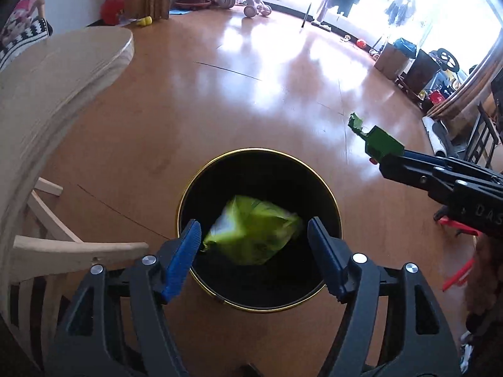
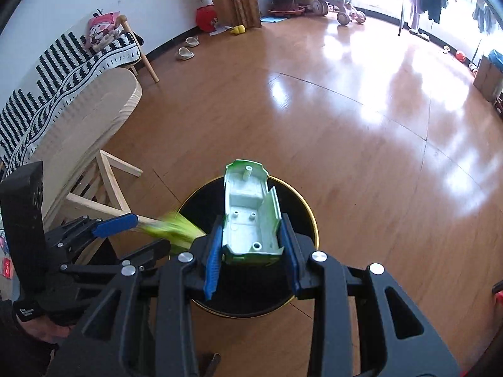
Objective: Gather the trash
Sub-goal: 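Carry both items over the black bin and open both tools to drop them, then grasp the red cigarette box with the left tool while the right tool grasps crumpled foil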
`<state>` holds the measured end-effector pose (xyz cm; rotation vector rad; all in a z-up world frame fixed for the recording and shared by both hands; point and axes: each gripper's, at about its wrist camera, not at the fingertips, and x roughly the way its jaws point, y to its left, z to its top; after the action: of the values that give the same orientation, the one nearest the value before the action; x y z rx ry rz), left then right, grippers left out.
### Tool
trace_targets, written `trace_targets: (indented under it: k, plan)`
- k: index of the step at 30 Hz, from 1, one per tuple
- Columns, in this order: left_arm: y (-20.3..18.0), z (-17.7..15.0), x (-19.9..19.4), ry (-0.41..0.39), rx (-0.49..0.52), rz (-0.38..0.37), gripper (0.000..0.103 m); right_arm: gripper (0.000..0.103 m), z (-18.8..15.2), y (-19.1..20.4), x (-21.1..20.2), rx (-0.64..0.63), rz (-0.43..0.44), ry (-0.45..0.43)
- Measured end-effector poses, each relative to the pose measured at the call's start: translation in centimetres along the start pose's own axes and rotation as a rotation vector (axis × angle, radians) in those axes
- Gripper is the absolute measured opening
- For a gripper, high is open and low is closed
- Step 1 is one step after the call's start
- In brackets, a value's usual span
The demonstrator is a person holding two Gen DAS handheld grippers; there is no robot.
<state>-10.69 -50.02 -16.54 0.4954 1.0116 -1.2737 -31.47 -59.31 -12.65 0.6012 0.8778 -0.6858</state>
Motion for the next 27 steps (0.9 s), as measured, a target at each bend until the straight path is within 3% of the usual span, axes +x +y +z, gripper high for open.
trace_targets:
  k: [4, 11, 14, 22, 27]
  plan:
    - [0.1, 0.2, -0.4, -0.014, -0.013, 0.018, 0.077, 0.034, 0.1, 0.3, 0.7, -0.004, 0.007, 0.004]
    - [2.2, -1.0, -4.6, -0.045, -0.056, 0.047, 0.09, 0.036, 0.5, 1.4, 2.4, -0.004, 0.005, 0.043]
    - [2.5, -1.7, -6.6, -0.062, -0.061, 0.081, 0.092, 0.071, 0.7, 2.0, 2.5, 0.0, -0.008, 0.037]
    - [5.5, -4.2, -13.8, -0.117, -0.148, 0.151, 0.093, 0.082, 1.5, 7.1, 0.2, -0.08, 0.026, -0.002]
    - [10.8, -7.9, -20.7, -0.176, -0.302, 0.288, 0.094, 0.085, 1.6, 14.8, -0.4, -0.194, 0.115, -0.002]
